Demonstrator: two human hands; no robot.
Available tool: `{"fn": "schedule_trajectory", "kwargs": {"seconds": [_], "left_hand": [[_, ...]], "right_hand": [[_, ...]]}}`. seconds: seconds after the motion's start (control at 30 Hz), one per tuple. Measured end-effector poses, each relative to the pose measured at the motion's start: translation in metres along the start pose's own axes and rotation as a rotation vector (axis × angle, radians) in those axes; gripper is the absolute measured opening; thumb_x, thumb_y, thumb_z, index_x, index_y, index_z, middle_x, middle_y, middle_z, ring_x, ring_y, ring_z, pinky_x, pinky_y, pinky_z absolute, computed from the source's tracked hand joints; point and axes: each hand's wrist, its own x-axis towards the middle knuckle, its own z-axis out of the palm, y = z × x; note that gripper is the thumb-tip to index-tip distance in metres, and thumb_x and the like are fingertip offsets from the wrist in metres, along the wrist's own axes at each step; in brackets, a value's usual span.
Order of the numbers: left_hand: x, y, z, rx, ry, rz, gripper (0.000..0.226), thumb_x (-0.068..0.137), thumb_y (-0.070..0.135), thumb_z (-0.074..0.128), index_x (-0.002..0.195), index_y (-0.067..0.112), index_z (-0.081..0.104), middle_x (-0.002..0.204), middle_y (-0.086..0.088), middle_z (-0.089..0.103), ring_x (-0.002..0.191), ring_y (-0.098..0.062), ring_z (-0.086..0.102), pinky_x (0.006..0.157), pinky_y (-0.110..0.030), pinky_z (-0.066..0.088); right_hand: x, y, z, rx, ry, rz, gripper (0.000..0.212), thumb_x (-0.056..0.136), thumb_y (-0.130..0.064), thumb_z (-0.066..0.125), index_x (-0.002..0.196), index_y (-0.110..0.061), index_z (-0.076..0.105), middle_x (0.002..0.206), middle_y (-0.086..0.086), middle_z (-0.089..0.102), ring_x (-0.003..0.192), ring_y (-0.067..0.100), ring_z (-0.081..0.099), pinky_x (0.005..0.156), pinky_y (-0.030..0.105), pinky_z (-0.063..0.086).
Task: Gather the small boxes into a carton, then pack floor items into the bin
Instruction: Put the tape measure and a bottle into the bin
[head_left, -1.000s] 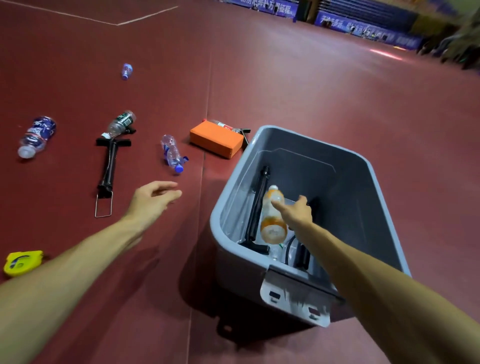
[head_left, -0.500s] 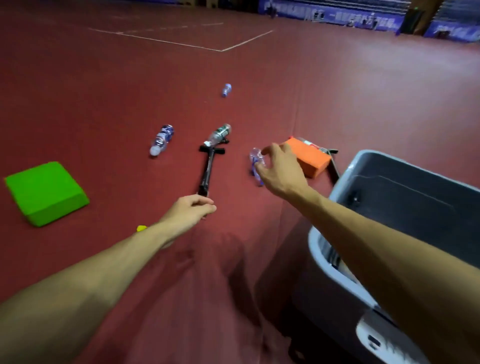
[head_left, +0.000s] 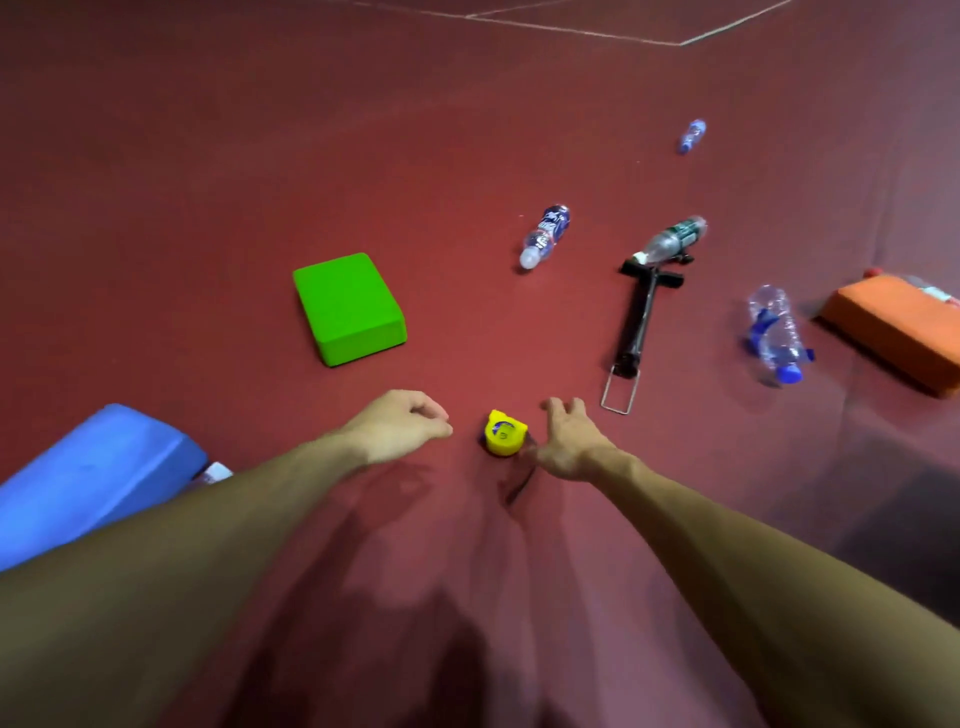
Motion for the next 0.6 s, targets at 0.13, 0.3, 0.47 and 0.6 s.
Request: {"fn": "schedule_trajectory", "kwargs": {"seconds": [0.13,0.3,0.47,0.6], "left_hand": [[0.0,-0.055,-0.019,0.234,-0.124,-0.044,0.027,0.082,0.019,0.069,0.107,0.012,0.065,0.075,0.006,0.058,0.064,-0.011,0.053,0.064,-0.019,0.041],[-0.005,-0.097,-0.039,0.328,-0.091,-0.145,0.029,0.081,0.021,0.068,0.11,0.017,0.064,0.092,0.001,0.06,0.083,-0.015,0.055,0.072,-0.019,0.041],[0.001,-0.087,-0.06,0.111,-0.041,-0.064,0.027,0.083,0.011,0.068,0.11,0.007,0.067,0.073,0.008,0.055,0.061,-0.002,0.047,0.053,-0.007,0.035],[-0.005,-0.077,-0.09,0.243,-0.097,-0.036,0.026,0.086,0.014,0.066,0.111,0.006,0.066,0.076,0.007,0.056,0.066,-0.005,0.049,0.052,-0.004,0.033]], "right_hand": [[0.027,-0.011,0.044,0.143,0.104,-0.015,0.087,0.082,-0.03,0.067,0.151,-0.023,0.015,0.154,0.013,0.011,0.138,0.037,0.028,0.11,0.042,0.034],[0.059,-0.011,0.083,-0.09,-0.065,-0.046,0.085,0.083,-0.043,0.066,0.151,-0.03,0.017,0.161,0.009,-0.001,0.147,0.034,0.001,0.119,0.044,0.017],[0.064,-0.032,0.084,-0.026,0.109,0.059,0.053,0.081,-0.039,0.067,0.127,-0.021,0.046,0.135,0.015,0.038,0.125,0.04,0.035,0.102,0.045,0.035],[0.05,-0.036,0.104,-0.04,0.154,-0.034,0.042,0.083,-0.034,0.061,0.123,-0.025,0.054,0.122,0.014,0.042,0.115,0.04,0.039,0.093,0.044,0.043]]}}
